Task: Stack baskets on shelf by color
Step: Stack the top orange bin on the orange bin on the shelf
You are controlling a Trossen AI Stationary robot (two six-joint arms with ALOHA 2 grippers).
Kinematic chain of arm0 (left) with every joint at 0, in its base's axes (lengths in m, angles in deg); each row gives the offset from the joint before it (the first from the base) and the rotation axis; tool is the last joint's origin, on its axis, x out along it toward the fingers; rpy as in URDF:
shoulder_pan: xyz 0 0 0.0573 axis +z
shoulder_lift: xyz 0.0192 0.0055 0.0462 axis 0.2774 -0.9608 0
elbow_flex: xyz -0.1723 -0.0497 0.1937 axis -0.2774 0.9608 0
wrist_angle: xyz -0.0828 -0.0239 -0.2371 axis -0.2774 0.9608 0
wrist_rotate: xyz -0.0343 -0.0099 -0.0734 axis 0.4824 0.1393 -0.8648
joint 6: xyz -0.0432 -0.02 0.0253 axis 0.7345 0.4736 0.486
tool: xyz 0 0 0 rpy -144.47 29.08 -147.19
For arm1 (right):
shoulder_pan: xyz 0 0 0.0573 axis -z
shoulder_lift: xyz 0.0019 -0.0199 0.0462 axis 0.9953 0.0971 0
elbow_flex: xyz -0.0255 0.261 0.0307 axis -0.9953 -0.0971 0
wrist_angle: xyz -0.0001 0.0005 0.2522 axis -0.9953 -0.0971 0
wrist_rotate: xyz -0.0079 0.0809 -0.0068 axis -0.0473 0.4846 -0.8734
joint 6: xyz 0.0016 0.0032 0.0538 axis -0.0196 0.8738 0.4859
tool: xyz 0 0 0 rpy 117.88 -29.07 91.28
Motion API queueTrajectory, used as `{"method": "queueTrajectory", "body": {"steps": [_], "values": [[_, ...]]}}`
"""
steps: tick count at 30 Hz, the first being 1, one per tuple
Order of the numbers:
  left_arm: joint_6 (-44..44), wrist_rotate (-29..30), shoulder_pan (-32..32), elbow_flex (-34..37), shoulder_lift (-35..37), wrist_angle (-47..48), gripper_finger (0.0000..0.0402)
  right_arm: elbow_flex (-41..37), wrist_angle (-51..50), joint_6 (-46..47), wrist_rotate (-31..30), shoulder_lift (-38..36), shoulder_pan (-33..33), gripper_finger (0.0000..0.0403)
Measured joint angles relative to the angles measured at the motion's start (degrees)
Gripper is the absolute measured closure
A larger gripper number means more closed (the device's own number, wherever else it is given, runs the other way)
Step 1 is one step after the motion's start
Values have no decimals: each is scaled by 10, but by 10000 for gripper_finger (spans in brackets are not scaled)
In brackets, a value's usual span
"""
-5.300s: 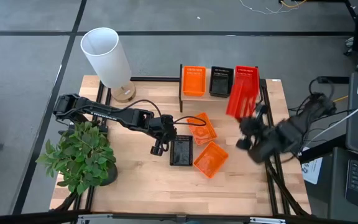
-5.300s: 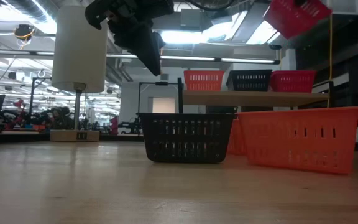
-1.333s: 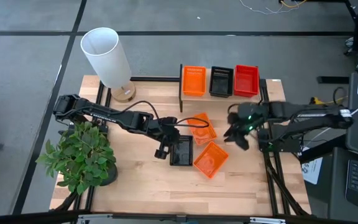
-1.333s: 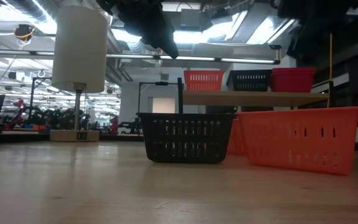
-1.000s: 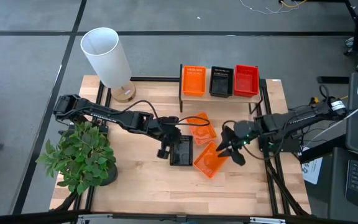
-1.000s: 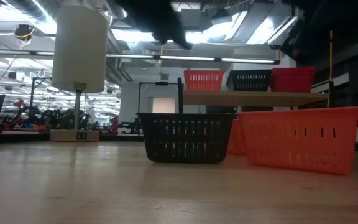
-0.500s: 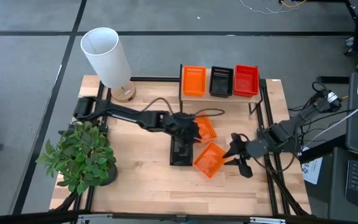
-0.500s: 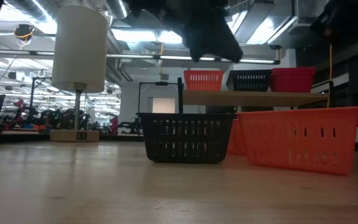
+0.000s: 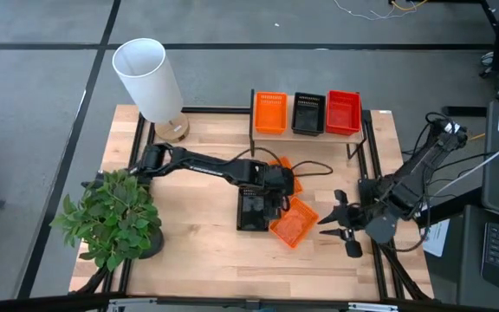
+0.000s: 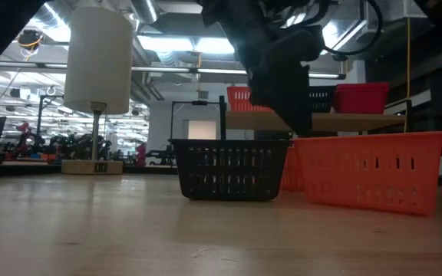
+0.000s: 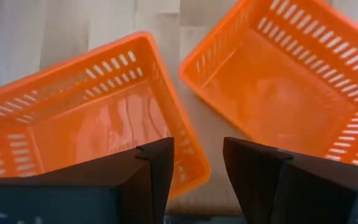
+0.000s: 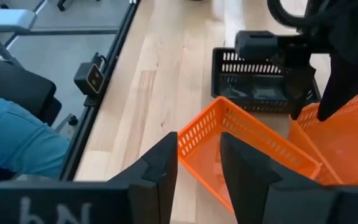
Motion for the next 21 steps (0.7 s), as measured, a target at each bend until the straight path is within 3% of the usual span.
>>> {"method": "queueTrajectory", "body": {"steps": [5, 21], "values": [[14, 33, -1, 4, -3, 1, 271, 0, -4, 3, -9, 4, -18, 285], [44, 33, -8, 5, -4, 1, 271, 0, -8, 2, -10, 7, -22, 286]]}}
